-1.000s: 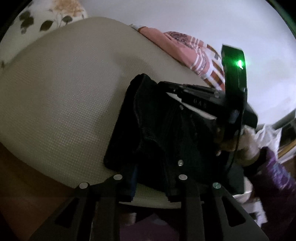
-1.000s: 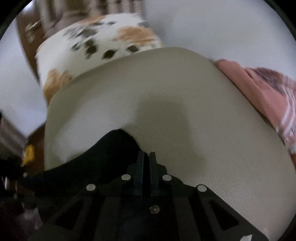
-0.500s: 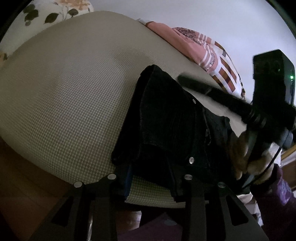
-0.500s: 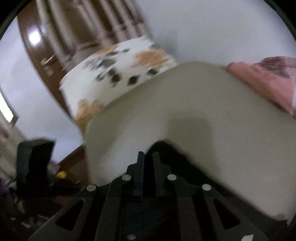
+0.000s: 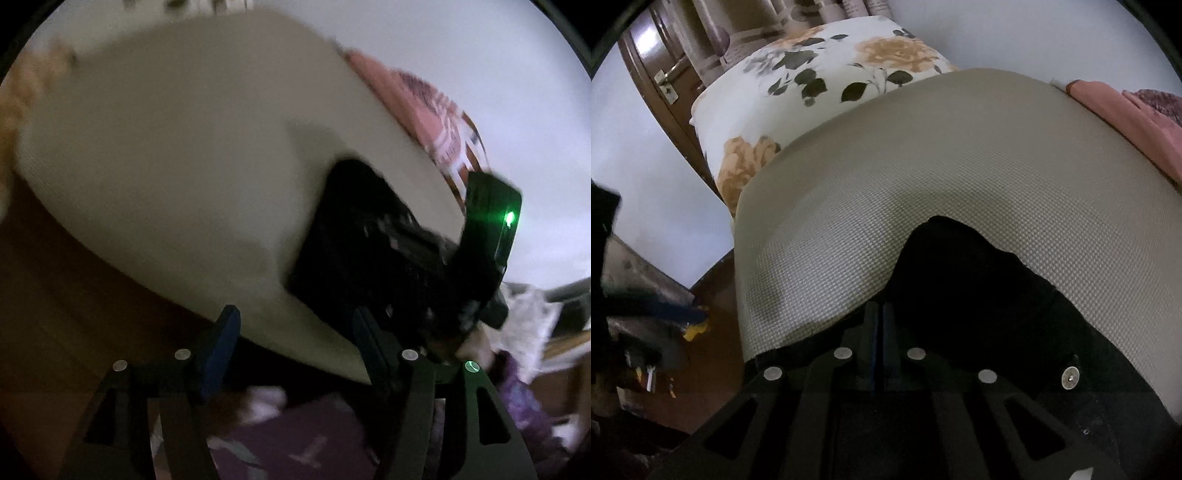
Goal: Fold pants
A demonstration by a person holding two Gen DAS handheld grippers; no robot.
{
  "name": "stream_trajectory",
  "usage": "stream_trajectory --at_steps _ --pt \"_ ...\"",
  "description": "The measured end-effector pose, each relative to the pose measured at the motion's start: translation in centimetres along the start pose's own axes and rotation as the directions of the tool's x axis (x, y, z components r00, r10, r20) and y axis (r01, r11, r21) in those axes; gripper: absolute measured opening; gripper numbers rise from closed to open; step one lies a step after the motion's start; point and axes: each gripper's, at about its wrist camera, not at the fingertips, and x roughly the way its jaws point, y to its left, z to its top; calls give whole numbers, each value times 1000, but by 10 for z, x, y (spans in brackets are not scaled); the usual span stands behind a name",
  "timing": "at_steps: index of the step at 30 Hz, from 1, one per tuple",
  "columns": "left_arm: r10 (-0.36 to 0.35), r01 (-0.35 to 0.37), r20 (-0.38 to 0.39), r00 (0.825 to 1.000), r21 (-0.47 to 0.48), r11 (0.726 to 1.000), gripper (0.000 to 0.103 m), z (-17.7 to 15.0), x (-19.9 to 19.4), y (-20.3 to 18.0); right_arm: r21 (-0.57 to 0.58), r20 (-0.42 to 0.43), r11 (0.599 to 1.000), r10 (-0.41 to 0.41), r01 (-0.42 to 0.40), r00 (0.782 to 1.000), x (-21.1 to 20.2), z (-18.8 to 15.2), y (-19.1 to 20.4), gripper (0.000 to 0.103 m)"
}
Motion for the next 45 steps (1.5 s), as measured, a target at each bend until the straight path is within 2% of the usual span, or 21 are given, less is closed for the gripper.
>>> stream_trajectory --at_steps 3,5,7,10,16,19,21,22,24,25,27,29,31,35,38,41,43,45 --pt "-86 84 -112 990 -24 996 63 -2 27 -4 5 9 1000 2 -2 1000 0 0 -1 0" --pt "-122 118 -125 985 -43 992 63 0 33 -5 10 11 1000 11 -11 1000 1 0 -3 0" --pt "-195 184 -133 972 -90 979 65 6 41 -2 11 14 1000 14 -15 1000 1 0 -3 0" --pt "-319 302 -82 944 -174 937 67 14 45 7 16 18 1000 22 -22 1000 0 -2 -4 0" --pt "-391 381 2 921 -222 897 68 18 51 12 33 22 998 47 -48 999 1 -2 -7 0" --pt "-425 422 39 904 -242 874 68 10 43 20 46 23 997 65 -66 998 0 -1 -10 0" --pt "-417 413 31 908 -214 885 66 14 44 17 53 23 996 73 -75 997 0 -1 -11 0" --pt "-399 395 26 917 -202 896 59 14 42 17 55 24 996 74 -75 997 0 -1 -12 0" --pt "-325 323 13 946 -148 935 41 15 40 12 54 23 996 73 -74 997 0 -1 -11 0" --pt "-306 305 8 952 -135 943 37 15 41 11 55 24 996 73 -74 997 0 -1 -12 0" --pt "-299 297 1 954 -131 946 33 16 42 11 55 23 995 77 -78 997 0 -1 -12 0" --pt "-258 258 9 966 -65 964 30 13 39 6 60 23 995 84 -85 996 0 -1 -13 0" --pt "-191 190 23 981 26 981 29 10 35 -6 65 24 994 92 -93 995 -1 0 -13 0" --pt "-180 178 35 983 34 983 28 10 36 -11 88 38 990 103 -106 994 -6 1 -18 0" --pt "-160 156 54 986 73 985 28 5 27 -16 131 146 985 92 -112 985 -37 -2 -25 10" --pt "-158 150 79 984 108 983 28 5 18 -29 179 214 978 68 -108 974 -75 -16 -35 12" --pt "-150 136 99 984 134 982 28 2 10 -38 230 251 966 57 -116 966 -106 -39 -45 17" --pt "-143 127 112 983 146 981 27 1 6 -45 287 282 949 47 -131 958 -130 -65 -56 33"
